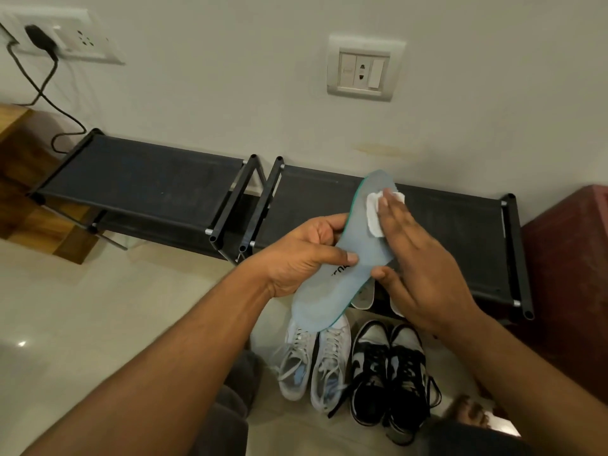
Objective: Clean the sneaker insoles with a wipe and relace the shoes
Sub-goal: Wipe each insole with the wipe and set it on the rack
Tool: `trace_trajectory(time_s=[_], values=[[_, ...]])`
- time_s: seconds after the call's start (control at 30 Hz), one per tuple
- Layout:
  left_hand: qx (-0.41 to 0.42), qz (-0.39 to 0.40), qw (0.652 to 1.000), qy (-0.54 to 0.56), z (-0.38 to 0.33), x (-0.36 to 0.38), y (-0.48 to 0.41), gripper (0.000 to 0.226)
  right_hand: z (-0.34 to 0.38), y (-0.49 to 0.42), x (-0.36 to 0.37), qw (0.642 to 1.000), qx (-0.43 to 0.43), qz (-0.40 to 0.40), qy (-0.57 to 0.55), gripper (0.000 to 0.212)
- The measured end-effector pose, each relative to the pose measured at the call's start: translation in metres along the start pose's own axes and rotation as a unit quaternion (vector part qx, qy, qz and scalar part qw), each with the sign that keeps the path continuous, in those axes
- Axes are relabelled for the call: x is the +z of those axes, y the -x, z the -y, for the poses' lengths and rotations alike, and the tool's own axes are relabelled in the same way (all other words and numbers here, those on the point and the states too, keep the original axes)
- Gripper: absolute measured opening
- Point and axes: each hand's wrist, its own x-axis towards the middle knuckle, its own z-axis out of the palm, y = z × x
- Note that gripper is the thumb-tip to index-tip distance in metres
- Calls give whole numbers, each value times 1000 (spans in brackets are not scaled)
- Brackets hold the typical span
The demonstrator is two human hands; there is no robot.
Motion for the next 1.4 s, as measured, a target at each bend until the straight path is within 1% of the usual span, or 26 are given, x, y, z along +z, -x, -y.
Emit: trace_trajectory(time_s=[0.03, 0.1, 0.13, 0.17, 0.23, 0.27, 0.37, 0.4, 0.43, 0.5, 0.53, 0.6, 0.63, 0.67, 0.73, 0.77, 0.87, 0.97, 1.07, 1.1, 1.13, 1.2, 1.23, 1.3, 1.33, 1.4], values=[[2, -1, 1000, 1, 0, 0, 0, 50, 5, 0, 2, 1000, -22, 2, -2, 89], [9, -3, 1000, -7, 0, 1, 1, 44, 12, 3, 7, 995, -98, 23, 27, 90], [9, -2, 1000, -14, 0, 1, 1, 44, 8, 3, 8, 993, -106, 27, 38, 89], [4, 0, 1000, -16, 0, 2, 0, 46, 3, 2, 6, 996, -80, 19, 37, 88], [-5, 3, 1000, -8, 0, 3, 0, 52, -2, 0, 1, 1000, 5, -8, -10, 87], [-6, 5, 1000, -5, 0, 2, 0, 53, 0, 0, 1, 1000, 10, -11, -24, 87], [4, -6, 1000, -23, 1, 1, 2, 51, 9, 4, 8, 997, -79, 11, 9, 89], [5, -6, 1000, -30, 1, 1, 1, 51, 5, 4, 7, 997, -77, 13, 17, 88], [1, 1, 1000, -30, 0, 3, 0, 53, 0, 3, 5, 999, -46, 4, 11, 87], [-3, 8, 1000, -20, 0, 4, 0, 55, -2, 1, 0, 999, 21, -14, -39, 87], [-2, 4, 1000, -17, -1, 3, 0, 55, 1, 1, 1, 999, 14, -17, -50, 87], [8, -7, 1000, -21, 0, 2, 1, 54, 8, 4, 4, 998, -55, -3, -22, 88], [12, -6, 1000, -26, 0, 3, 1, 54, 7, 5, 6, 997, -71, 7, -4, 88], [11, -1, 1000, -28, 0, 4, 0, 55, 5, 4, 5, 998, -58, 7, 1, 87], [3, 2, 1000, -18, -1, 6, 0, 58, 3, 1, 2, 999, -6, -9, -30, 87], [4, -2, 1000, -5, -1, 5, 0, 62, 4, 1, 1, 999, -1, -17, -42, 87], [4, -16, 1000, 26, -2, 4, 1, 69, 10, 3, 2, 998, -50, -8, -24, 88], [-4, -32, 999, 21, -1, 8, 1, 62, 12, 4, 3, 999, -46, 14, -16, 89], [2, -51, 999, 9, -1, 9, 0, 52, 7, 2, 3, 997, -78, 20, 17, 90], [0, -50, 999, 1, -1, 10, 0, 49, 1, 2, -1, 997, -74, 18, 27, 91], [-6, -44, 999, -6, -2, 11, 0, 44, -4, 1, -5, 998, -52, 13, 25, 91], [-16, -29, 999, -12, -2, 12, 2, 37, -3, 0, -9, 1000, -17, 9, -2, 92], [-18, -27, 999, -18, -2, 12, 3, 35, 2, 1, -6, 999, -32, 15, -3, 94], [-14, -38, 999, -31, -1, 11, 3, 36, 12, 3, 3, 995, -86, 45, 23, 95], [-12, -44, 998, -34, 0, 11, 2, 37, 11, 3, 5, 994, -92, 53, 35, 95], [-11, -49, 998, -38, -1, 12, 1, 39, 3, -1, -2, 998, -45, 40, 33, 94]])
